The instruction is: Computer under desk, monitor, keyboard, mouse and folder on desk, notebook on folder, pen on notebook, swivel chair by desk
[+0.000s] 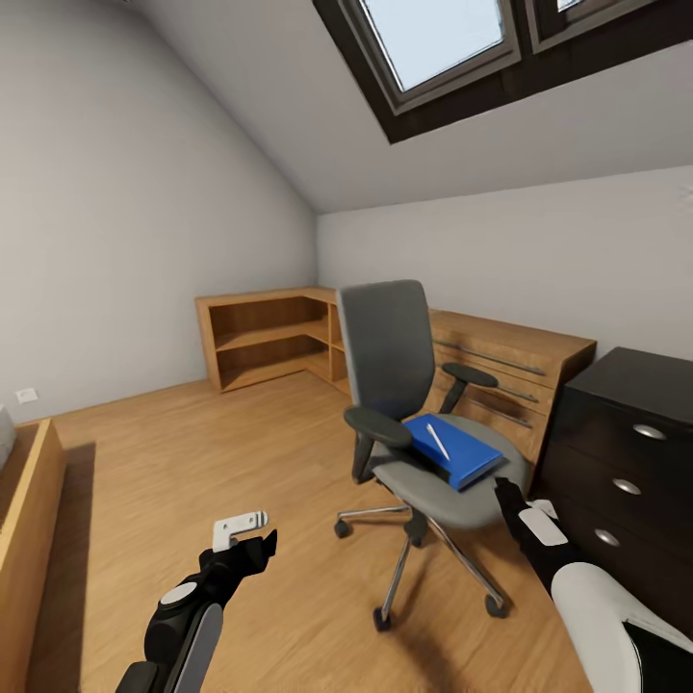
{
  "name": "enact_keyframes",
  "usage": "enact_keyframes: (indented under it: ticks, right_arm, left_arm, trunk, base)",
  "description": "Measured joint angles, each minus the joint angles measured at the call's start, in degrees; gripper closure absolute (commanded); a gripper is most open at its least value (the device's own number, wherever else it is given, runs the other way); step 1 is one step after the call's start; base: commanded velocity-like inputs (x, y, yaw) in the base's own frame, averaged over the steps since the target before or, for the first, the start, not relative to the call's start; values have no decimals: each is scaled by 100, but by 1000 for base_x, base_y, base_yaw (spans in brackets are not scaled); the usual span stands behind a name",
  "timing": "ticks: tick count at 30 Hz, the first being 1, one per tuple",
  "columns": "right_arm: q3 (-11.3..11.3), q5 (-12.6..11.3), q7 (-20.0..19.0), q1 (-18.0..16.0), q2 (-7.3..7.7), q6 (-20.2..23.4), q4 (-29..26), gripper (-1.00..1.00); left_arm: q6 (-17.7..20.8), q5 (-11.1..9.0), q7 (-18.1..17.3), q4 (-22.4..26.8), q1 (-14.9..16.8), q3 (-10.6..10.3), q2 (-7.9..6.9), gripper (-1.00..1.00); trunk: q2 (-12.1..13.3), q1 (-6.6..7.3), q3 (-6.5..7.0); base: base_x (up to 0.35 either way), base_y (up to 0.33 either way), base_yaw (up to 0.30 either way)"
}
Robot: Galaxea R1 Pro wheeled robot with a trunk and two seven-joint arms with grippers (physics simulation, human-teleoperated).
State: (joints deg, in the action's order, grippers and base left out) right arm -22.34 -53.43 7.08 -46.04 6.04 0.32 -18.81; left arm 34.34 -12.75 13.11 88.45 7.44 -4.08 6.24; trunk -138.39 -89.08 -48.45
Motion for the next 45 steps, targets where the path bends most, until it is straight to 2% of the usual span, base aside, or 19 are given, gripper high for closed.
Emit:
enact_keyframes:
  ticks: [9,21,45]
  right_arm:
    - [6,2,-15,0,-19,-8,13,-100]
    - [4,15,-8,0,-298,-3,222,-100]
    - [19,29,-1,0,-315,-8,257,-100]
  left_arm:
    - [1,0,0,1,0,17,-3,-100]
    - [1,-8,-15,21,0,18,-3,-100]
    - [4,-17,-39,139,0,-10,7,-100]
  trunk:
    - [0,0,0]
    - [0,3,0]
    - [0,3,0]
  base:
    - [-295,-11,0]
    - [-15,0,0]
    - [69,-15,10]
